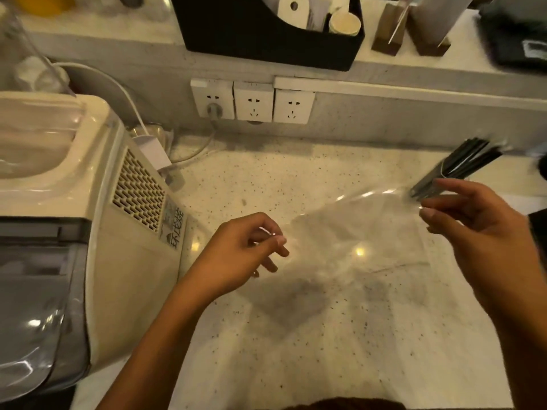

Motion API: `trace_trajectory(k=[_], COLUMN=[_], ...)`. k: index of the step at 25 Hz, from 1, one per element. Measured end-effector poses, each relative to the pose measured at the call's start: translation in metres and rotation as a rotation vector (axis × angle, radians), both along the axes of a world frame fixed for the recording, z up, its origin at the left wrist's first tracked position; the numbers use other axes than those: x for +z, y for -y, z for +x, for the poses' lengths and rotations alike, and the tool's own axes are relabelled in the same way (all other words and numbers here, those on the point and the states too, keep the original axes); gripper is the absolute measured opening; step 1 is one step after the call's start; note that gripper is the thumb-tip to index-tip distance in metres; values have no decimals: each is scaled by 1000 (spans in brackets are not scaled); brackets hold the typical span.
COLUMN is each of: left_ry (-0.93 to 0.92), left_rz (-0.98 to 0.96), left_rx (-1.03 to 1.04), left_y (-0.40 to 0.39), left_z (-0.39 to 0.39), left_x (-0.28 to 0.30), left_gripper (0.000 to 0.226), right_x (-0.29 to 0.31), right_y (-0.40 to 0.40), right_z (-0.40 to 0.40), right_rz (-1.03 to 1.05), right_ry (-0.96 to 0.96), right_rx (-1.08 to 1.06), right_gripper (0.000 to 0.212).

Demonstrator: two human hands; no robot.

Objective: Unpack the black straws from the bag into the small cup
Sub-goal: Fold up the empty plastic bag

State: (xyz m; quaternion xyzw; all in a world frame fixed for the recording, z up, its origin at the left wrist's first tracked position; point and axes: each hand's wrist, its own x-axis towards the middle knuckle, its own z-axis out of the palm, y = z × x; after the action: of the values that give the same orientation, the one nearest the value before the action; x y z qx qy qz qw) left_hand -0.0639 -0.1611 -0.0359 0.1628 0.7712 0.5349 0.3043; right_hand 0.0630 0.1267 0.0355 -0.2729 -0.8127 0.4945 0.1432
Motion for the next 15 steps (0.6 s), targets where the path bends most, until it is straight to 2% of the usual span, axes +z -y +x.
trace_trajectory(k=[3, 6, 8, 11, 15], left_ry=[234, 398, 446, 506, 530], left_rz=[9, -4, -26, -74, -146], left_rx=[190, 390, 489, 569, 608], left_y=[10, 20, 25, 28, 21], left_z=[8, 33, 53, 76, 83], left_x=[-36, -77, -99, -122, -129], left_gripper=[9, 12, 13, 16, 26], right_x=[-30, -74, -104, -143, -166], right_y=[13, 32, 42, 56, 66], right_z=[-5, 1, 8, 26, 41], right_rz=[-87, -142, -190, -224, -249], right_ry=[51, 189, 346, 646, 704], right_rx=[-48, -70, -104, 3, 27], right_gripper=[34, 33, 36, 43, 41])
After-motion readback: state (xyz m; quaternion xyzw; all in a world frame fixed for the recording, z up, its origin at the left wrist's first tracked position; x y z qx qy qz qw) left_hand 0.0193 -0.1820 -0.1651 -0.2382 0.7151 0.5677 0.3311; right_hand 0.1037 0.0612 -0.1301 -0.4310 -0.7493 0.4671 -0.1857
